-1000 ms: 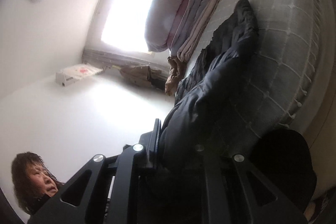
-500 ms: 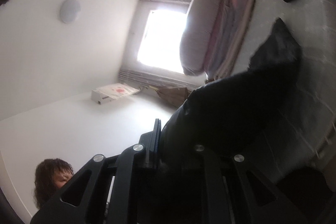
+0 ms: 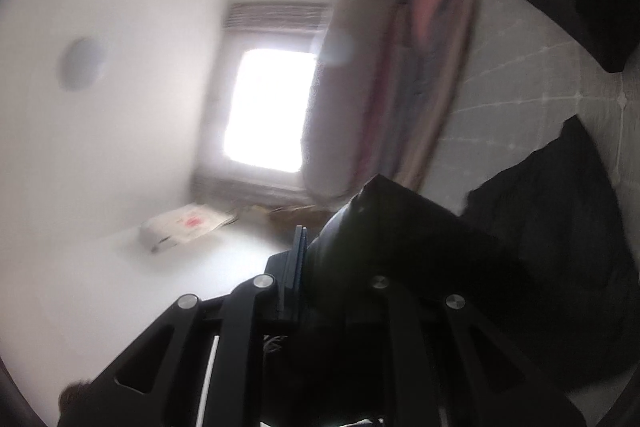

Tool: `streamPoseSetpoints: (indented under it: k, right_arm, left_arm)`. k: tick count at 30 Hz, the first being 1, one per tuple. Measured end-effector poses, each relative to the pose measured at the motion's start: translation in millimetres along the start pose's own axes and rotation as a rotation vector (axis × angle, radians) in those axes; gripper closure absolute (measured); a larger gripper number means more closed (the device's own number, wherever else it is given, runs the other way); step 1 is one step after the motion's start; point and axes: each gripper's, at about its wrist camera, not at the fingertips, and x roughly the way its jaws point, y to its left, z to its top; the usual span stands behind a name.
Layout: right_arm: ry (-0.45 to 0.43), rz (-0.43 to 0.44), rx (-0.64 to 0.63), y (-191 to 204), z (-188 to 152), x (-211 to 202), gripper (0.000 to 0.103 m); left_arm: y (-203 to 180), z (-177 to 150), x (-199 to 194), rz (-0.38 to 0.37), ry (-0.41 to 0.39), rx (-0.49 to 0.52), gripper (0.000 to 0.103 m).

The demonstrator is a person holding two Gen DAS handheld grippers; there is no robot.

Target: Fold large clothes

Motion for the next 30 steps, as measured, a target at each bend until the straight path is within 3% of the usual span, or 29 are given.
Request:
streamPoseSetpoints:
  k: [4, 7, 10, 12, 17, 21, 22, 23, 24, 25, 28, 30]
  right_arm:
    - [-0.006, -0.160, 0.126, -58.3, 27.5, 35.3, 0.084]
    - [0.028, -0.296, 0.247, -102.9, 36.7, 50.9, 0.071]
    - [0.041, -0.296, 0.267, -112.0, 40.6, 51.2, 0.061]
    - [0.048, -0.281, 0.276, -110.5, 44.8, 46.8, 0.046]
    - [0.005, -0.308, 0.281, -96.4, 56.1, 20.9, 0.022]
    - [0.066, -0.313, 0.182, -69.2, 41.4, 14.2, 0.020]
    - [0.091, -0.313, 0.156, -61.7, 34.5, 13.3, 0.019]
    - [0.120, -0.307, 0.128, -54.3, 25.3, 14.2, 0.019]
    - [0.159, -0.285, 0.087, -44.6, 13.8, 17.8, 0.019]
    - [0.183, -0.275, 0.067, -39.4, 8.2, 20.1, 0.019]
    - [0.270, -0.259, 0.012, -24.2, -20.5, 30.0, 0.018]
    - [0.317, -0.262, -0.008, -18.9, -34.6, 38.9, 0.018]
  left_arm:
    - [47.3, 31.6, 42.1, 0.097, 0.009, -0.122, 0.099]
    - [84.4, 42.6, 67.0, 0.167, 0.059, -0.231, 0.096]
    - [92.2, 44.5, 71.7, 0.173, 0.072, -0.251, 0.093]
    - [87.2, 47.0, 69.9, 0.179, 0.080, -0.241, 0.092]
    - [64.9, 57.6, 68.6, 0.249, 0.133, -0.181, 0.088]
    - [38.6, 64.1, 66.9, 0.360, 0.158, -0.054, 0.082]
    - [28.3, 62.9, 64.6, 0.430, 0.142, 0.007, 0.071]
    - [21.1, 63.9, 59.9, 0.489, 0.108, 0.055, 0.050]
    - [13.8, 65.3, 50.9, 0.549, 0.040, 0.097, 0.043]
    - [10.2, 65.2, 44.2, 0.558, -0.001, 0.115, 0.037]
    - [-3.6, 61.7, 22.6, 0.515, -0.090, 0.147, 0.037]
    - [-13.3, 52.9, 11.7, 0.470, -0.106, 0.186, 0.037]
